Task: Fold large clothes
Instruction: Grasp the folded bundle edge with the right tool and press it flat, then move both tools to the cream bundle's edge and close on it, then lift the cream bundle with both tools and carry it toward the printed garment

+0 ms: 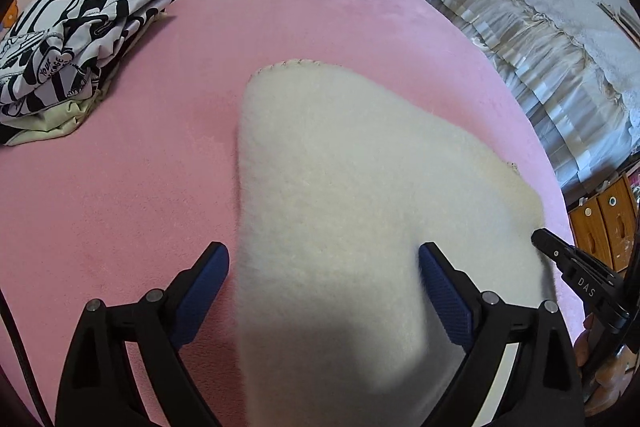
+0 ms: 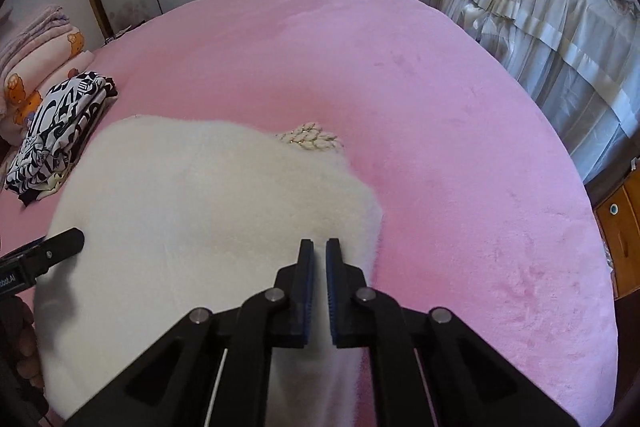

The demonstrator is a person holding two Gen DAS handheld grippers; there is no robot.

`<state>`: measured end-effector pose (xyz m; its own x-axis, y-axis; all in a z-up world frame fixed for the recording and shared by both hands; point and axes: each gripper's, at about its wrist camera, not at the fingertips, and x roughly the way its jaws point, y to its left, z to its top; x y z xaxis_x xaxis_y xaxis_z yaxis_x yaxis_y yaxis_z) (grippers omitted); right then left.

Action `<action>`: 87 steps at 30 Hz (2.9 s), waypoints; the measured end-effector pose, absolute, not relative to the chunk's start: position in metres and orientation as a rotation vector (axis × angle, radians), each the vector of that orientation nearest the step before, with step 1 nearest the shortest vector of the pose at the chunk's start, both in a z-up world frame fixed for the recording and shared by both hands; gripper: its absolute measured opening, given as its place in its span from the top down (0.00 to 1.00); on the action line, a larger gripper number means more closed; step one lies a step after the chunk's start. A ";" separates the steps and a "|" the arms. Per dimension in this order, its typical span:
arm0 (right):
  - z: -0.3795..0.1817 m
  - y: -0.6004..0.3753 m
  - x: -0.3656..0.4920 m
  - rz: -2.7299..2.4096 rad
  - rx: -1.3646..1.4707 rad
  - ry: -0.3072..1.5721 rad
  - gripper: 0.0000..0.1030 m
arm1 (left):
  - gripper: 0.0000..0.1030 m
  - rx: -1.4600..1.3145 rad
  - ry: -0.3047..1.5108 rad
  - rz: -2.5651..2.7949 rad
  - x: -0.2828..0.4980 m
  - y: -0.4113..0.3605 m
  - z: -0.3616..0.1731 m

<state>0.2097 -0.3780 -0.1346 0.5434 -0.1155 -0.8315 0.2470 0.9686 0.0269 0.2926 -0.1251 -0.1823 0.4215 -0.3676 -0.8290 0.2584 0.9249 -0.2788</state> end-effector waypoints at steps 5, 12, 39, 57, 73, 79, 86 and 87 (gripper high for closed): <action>-0.129 -0.379 0.206 -0.232 0.198 0.963 0.92 | 0.08 -0.055 1.056 -0.373 0.287 -0.130 -0.175; -0.118 -0.381 0.193 -0.222 0.252 0.974 0.87 | 0.09 0.006 1.075 -0.364 0.275 -0.132 -0.156; -0.055 -0.306 0.054 -0.137 0.142 0.907 0.30 | 0.09 0.064 1.091 -0.401 0.131 -0.076 -0.086; -0.090 -0.359 0.102 -0.075 0.235 1.052 0.22 | 0.08 0.012 1.195 -0.480 0.185 -0.091 -0.129; -0.195 -0.404 0.165 0.214 0.599 1.107 0.09 | 0.00 -0.089 1.276 -0.611 0.232 -0.116 -0.206; -0.201 -0.397 0.182 0.261 0.578 1.111 0.09 | 0.00 -0.117 1.273 -0.674 0.239 -0.114 -0.216; -0.195 -0.390 0.184 0.263 0.565 1.095 0.26 | 0.01 -0.111 1.247 -0.663 0.233 -0.110 -0.216; -0.194 -0.389 0.184 0.259 0.562 1.092 0.28 | 0.05 -0.106 1.238 -0.655 0.231 -0.109 -0.214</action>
<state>0.1836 -0.3894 -0.1937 0.4483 0.4646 -0.7636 0.0726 0.8325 0.5492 0.2307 -0.1090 -0.2136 0.1700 -0.5155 -0.8398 0.4042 0.8138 -0.4176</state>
